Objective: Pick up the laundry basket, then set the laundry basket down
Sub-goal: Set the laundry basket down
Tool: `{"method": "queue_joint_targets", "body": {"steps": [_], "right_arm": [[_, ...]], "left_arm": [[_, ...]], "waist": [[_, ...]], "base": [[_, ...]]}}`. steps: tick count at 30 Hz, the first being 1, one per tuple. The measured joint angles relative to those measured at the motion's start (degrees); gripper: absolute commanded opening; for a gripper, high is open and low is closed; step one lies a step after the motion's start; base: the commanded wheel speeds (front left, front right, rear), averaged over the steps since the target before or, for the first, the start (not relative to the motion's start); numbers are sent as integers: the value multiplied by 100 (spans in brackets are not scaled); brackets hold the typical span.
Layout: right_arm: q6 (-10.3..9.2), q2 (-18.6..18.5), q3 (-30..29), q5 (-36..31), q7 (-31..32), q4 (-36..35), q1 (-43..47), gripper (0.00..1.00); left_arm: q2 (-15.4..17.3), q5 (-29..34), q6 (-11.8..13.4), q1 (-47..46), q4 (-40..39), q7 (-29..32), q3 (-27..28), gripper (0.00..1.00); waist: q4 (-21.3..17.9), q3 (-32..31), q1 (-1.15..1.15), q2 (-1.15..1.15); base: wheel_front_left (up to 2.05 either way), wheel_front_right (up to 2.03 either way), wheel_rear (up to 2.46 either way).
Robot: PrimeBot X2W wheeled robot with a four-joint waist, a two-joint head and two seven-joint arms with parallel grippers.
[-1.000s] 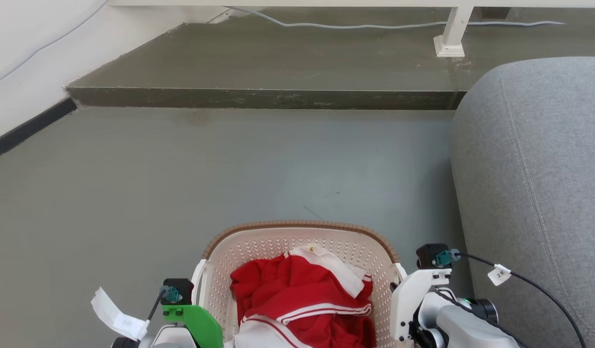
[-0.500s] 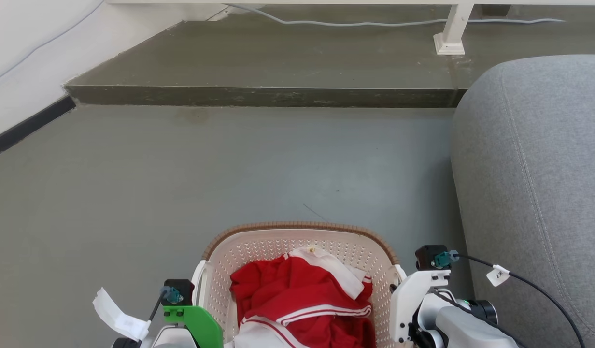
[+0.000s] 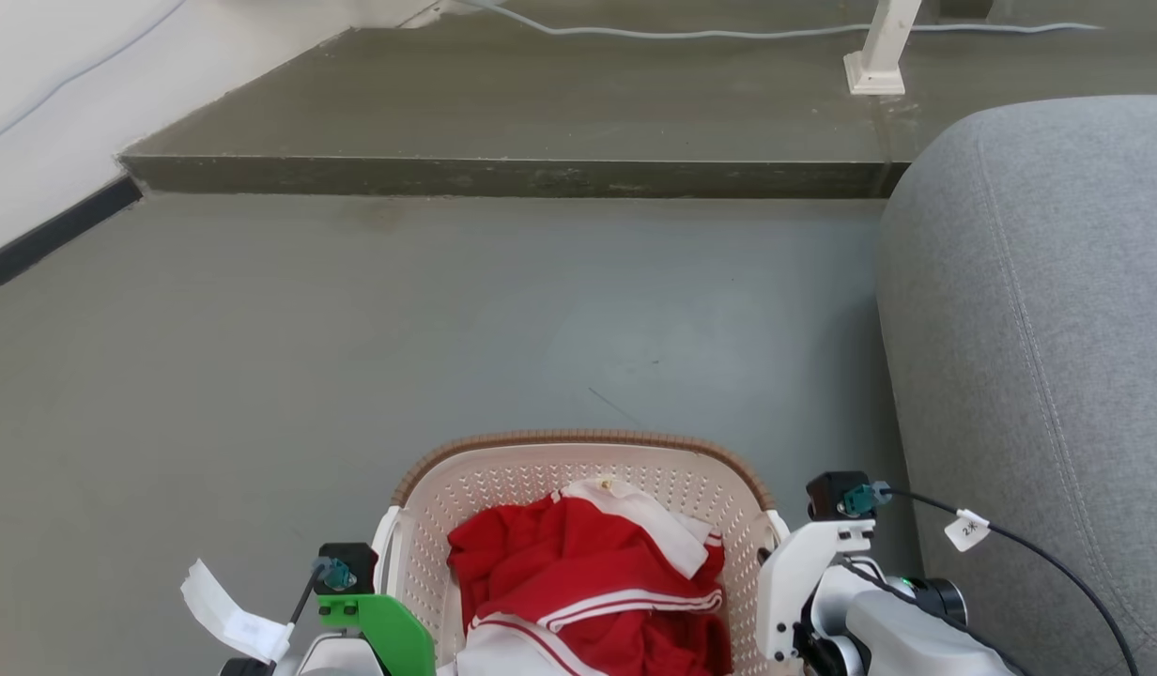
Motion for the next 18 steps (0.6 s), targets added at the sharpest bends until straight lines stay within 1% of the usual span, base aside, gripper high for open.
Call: {"method": "queue_joint_targets", "body": {"steps": [11,18], "right_arm": [[-7,-9,71,71,-4,-4,-208,0],[-9,-24,68,100,-51,-3,-578,0]], "left_arm": [[4,-64,60,-48,-30,-54,-16,0],[19,-64,97,-393,-73,-90,-21,0]], "waist": [[-40,209,0,0],[-69,441,0,0]], "base": [[0,0,0],[0,0,0]]}}
